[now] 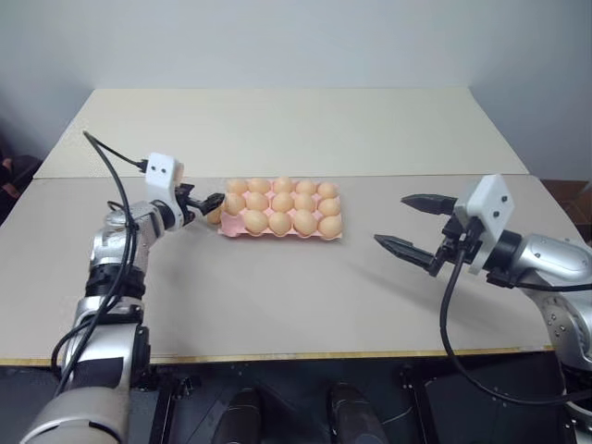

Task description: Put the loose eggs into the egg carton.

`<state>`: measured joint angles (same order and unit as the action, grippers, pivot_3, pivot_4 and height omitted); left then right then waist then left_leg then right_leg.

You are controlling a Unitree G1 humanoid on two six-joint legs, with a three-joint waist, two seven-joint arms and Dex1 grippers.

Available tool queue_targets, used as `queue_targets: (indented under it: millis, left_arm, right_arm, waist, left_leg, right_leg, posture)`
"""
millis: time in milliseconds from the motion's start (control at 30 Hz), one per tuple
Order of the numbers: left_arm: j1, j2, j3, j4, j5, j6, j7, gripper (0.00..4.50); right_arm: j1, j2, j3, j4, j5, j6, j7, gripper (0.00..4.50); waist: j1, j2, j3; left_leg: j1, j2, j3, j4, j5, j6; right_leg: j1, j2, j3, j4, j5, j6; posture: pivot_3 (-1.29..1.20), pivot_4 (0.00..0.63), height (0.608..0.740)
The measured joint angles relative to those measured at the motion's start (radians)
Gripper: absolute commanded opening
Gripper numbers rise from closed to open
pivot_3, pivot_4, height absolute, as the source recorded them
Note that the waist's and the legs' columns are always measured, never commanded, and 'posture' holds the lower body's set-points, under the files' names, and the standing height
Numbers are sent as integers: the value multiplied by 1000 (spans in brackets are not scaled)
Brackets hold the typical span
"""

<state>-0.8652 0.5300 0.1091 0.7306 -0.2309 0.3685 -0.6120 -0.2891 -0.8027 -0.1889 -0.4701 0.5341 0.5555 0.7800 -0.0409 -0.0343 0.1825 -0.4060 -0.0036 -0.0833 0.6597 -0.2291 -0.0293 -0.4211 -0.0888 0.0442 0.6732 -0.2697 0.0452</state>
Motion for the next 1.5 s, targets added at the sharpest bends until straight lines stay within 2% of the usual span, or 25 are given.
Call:
queue_targets:
  millis: [133, 300, 600, 900, 1367, 1467, 1500]
  left_arm:
    - [-22, -30, -7, 89, 33, -68, -2, 4478]
    - [-28, -32, -1, 107, 38, -85, -6, 4478]
    - [-14, -26, 12, 98, 41, -85, -10, 4478]
    - [67, -38, 69, 22, -7, -110, -38, 4478]
    - [65, -38, 47, 7, 18, -81, -26, 4478]
    - [41, -39, 39, 32, 33, -75, -25, 3934]
    - [39, -39, 34, 38, 38, -68, -23, 3608]
  right_arm:
    - [5, 0, -24, -2, 1, 5, -5, 4500]
    - [7, 0, -24, -14, 1, 12, -19, 4500]
    - [-1, 20, -17, -15, 1, 13, -25, 4500]
    - [-2, 32, -4, -32, 1, 13, -25, 4500]
    - [-4, 33, 12, -35, 1, 14, -28, 4500]
    - [-7, 33, 12, -40, 1, 16, -33, 4500]
    - [-7, 33, 12, -42, 1, 16, -34, 4500]
  waist:
    - [1, 0, 0]
    - [1, 0, 0]
    - [-3, 0, 0]
    - [0, 0, 0]
    - [-1, 0, -2]
    - [-1, 0, -2]
    - [-1, 0, -2]
  left_leg:
    - [0, 0, 0, 0, 0, 0]
    - [1, 0, 0, 1, 0, 0]
    - [1, 0, 0, 1, 0, 0]
    - [0, 0, 0, 1, 0, 0]
    - [2, 0, 0, 1, 0, 0]
    - [1, 0, 0, 1, 0, 0]
    - [1, -1, 0, 1, 0, 0]
  right_leg:
    - [0, 0, 0, 0, 0, 0]
    - [1, 0, 0, 0, 0, 0]
    - [0, 0, 0, 6, 0, 0]
    - [0, 0, 0, 5, 0, 0]
    - [1, 0, 0, 5, 0, 0]
    - [1, 0, 0, 5, 0, 0]
    - [1, 0, 0, 5, 0, 0]
  posture:
    - [0, 150, 740]
    - [0, 150, 740]
    - [0, 150, 740]
    - [0, 150, 740]
    - [0, 150, 740]
    - [0, 150, 740]
    - [0, 150, 740]
